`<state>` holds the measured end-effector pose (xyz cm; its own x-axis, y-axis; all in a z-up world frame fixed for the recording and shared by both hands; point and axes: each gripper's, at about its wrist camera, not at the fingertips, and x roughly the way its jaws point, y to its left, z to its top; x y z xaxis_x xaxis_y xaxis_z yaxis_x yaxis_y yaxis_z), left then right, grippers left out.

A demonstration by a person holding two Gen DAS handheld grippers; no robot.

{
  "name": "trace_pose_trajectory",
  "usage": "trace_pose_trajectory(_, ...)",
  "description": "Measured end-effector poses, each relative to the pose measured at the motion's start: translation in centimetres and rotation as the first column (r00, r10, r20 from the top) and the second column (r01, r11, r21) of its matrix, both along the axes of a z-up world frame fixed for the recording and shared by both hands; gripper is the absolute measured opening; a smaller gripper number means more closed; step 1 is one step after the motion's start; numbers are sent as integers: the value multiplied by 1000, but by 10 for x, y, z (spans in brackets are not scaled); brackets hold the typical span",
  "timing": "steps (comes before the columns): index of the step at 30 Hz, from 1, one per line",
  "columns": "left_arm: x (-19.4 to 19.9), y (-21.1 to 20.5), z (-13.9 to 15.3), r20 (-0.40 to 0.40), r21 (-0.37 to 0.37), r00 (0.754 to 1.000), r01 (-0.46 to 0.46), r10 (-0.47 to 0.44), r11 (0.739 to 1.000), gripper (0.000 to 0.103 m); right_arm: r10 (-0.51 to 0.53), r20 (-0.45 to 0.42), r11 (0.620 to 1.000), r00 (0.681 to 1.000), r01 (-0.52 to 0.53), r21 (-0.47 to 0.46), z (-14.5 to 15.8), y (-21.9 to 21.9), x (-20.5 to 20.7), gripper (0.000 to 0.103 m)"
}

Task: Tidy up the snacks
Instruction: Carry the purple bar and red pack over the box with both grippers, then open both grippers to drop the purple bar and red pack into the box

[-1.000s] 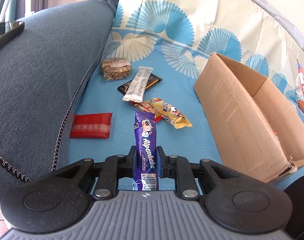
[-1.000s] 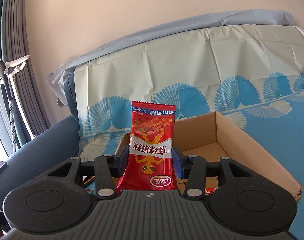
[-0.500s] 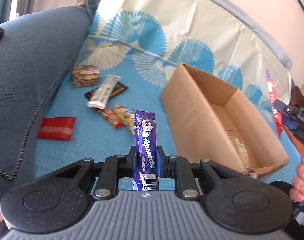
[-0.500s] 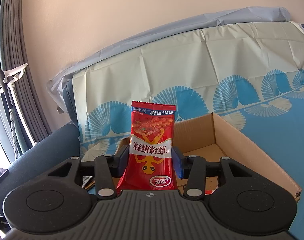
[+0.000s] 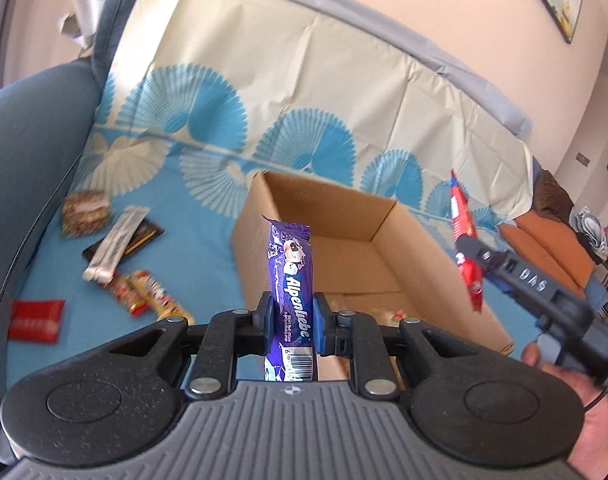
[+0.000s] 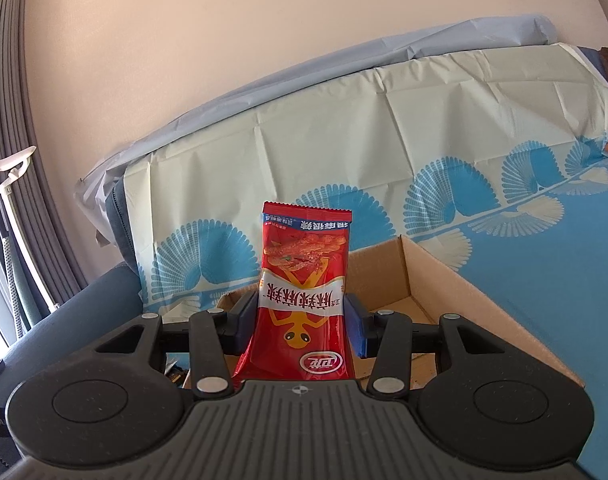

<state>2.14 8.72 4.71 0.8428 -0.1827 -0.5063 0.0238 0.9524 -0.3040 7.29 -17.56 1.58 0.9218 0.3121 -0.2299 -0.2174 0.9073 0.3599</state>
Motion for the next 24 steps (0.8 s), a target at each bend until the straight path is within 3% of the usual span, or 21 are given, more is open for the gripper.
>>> trace_pose_trajectory(9, 27, -38, 36, 53, 7, 997, 52, -52, 999, 21, -103, -26, 994, 994, 104, 26, -4, -10, 10, 48)
trace_pose_trajectory(24, 81, -88, 41, 60, 25, 992, 114, -115, 993, 21, -110, -54, 993, 993, 112, 32, -7, -11, 20, 48)
